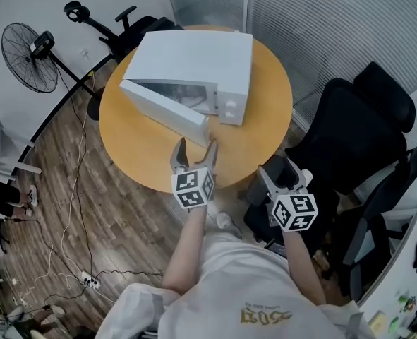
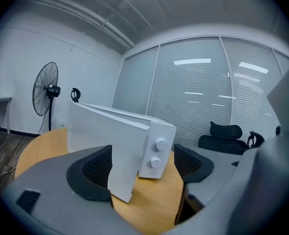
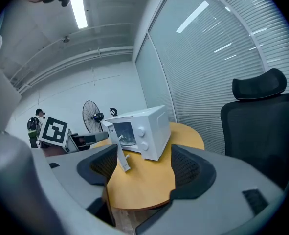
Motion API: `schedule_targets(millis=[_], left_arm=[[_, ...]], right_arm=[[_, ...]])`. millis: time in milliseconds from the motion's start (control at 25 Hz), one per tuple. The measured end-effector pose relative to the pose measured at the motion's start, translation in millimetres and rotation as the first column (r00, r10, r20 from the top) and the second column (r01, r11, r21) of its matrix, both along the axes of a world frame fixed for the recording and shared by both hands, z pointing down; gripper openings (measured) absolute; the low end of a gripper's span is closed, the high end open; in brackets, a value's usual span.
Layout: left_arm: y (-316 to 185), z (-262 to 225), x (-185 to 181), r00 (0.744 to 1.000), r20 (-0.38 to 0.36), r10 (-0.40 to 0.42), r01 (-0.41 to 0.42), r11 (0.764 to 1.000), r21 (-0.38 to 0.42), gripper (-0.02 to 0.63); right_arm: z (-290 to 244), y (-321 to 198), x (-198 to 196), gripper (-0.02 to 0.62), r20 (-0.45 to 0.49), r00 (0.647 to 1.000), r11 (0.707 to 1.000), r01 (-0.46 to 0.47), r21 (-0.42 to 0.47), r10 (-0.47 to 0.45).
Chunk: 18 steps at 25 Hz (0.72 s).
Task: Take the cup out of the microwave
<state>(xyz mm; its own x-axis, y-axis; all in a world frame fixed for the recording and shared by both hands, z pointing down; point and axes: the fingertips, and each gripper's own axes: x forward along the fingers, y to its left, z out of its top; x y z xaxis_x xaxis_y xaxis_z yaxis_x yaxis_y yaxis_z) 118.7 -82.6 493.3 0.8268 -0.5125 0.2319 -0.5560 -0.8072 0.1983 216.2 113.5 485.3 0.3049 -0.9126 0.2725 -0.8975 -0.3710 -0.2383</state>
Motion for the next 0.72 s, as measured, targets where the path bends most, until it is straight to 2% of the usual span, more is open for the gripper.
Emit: schedule_targets(millis=[280, 520, 720], left_arm=[[-34.4, 4.5, 26.1, 1.000, -0.003, -0.031, 0.031, 0.999, 0.028, 0.403], [-55.0, -0.8, 35.5, 0.996, 0.007, -0.089, 0.088, 0.992, 0.087, 0.434], [-64.9, -1.0, 37.5, 0.994, 0.014, -0.109, 0.107, 0.990, 0.096, 0.434]], right_arm=[[5.7, -9.4, 26.8, 0.334, 0.000, 0.999, 0.999, -0.047, -0.026, 0.047], [9.3, -18.7, 36.2, 0.330, 0.003, 0.998, 0.997, -0.061, -0.038, 0.061], [11.8, -19.6, 37.4, 0.325, 0.010, 0.997, 0.997, -0.071, -0.044, 0.071]])
